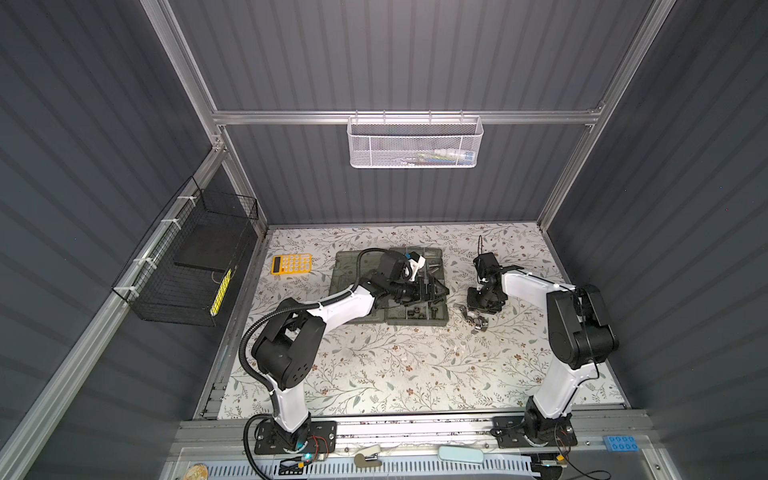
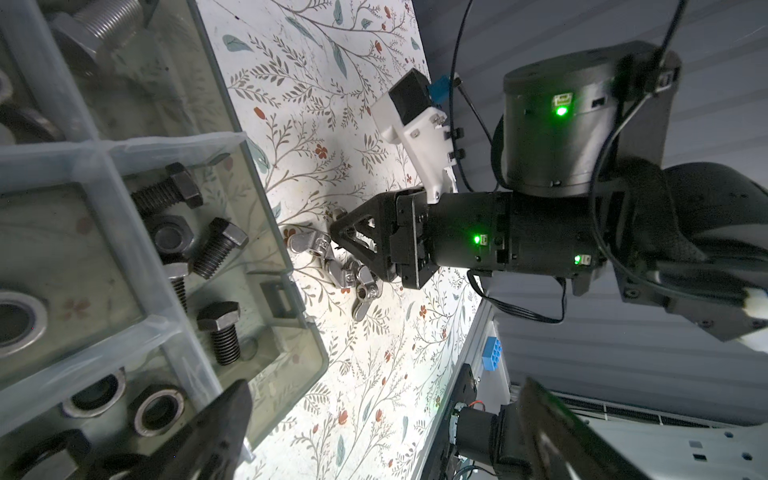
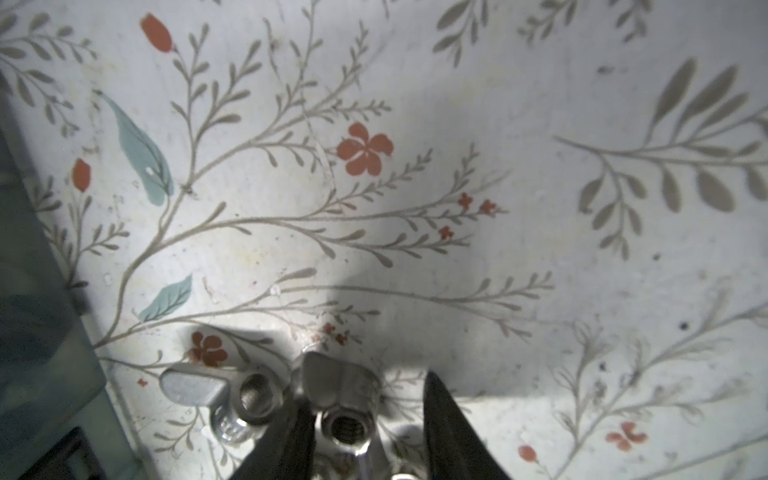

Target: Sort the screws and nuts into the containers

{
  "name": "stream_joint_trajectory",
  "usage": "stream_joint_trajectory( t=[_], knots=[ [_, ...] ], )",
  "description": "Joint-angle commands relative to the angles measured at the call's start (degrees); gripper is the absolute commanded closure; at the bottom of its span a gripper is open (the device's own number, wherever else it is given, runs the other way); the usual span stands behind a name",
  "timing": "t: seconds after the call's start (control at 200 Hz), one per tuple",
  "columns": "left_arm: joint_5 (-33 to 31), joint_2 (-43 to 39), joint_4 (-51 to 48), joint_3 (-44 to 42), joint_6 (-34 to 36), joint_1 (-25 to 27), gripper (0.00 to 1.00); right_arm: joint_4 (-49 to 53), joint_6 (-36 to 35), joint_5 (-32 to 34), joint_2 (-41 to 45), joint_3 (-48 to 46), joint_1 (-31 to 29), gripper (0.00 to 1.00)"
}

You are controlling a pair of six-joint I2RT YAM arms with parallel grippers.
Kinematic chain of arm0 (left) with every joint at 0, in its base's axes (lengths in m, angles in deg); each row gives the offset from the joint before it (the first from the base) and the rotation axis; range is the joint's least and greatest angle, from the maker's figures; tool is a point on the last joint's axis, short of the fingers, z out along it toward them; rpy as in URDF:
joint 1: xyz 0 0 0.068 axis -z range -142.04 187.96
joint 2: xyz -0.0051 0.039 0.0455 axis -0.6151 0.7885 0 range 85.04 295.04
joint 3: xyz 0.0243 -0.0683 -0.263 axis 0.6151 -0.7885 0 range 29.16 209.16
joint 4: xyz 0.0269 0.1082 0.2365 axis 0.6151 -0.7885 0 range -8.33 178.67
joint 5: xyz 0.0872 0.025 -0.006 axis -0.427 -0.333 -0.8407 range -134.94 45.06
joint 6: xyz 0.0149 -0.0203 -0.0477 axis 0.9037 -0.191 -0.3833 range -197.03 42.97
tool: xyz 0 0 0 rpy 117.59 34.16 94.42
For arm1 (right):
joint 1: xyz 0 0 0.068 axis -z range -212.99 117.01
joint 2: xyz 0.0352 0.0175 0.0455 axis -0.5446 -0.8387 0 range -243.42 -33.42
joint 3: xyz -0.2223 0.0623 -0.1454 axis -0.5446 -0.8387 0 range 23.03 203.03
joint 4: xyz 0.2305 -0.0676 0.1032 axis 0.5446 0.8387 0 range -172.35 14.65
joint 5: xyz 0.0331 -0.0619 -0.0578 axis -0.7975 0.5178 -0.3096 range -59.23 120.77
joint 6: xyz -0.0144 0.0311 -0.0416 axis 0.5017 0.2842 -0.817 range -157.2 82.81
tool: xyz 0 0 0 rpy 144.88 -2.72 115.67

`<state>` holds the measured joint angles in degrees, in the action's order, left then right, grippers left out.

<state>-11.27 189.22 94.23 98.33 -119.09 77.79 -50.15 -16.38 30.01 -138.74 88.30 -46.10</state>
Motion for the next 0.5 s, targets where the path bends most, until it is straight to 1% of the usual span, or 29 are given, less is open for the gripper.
stream_joint_trajectory(
  t=[0.0,0.17,0.495],
  knots=[
    [0.44,1.34,-0.79,1.89,1.81,0.33,0.00,1.80,-0.36,-0.63,-1.79,2.15,0.04,0.58],
    [0.52,1.37,-0.90,1.98,1.88,0.33,0.00,1.52,0.00,-1.75,-2.60,3.60,-0.08,0.62],
    [0.47,1.23,-1.34,2.20,2.27,0.33,0.00,2.32,-0.34,-1.18,-4.00,6.30,-0.08,0.73]
  ],
)
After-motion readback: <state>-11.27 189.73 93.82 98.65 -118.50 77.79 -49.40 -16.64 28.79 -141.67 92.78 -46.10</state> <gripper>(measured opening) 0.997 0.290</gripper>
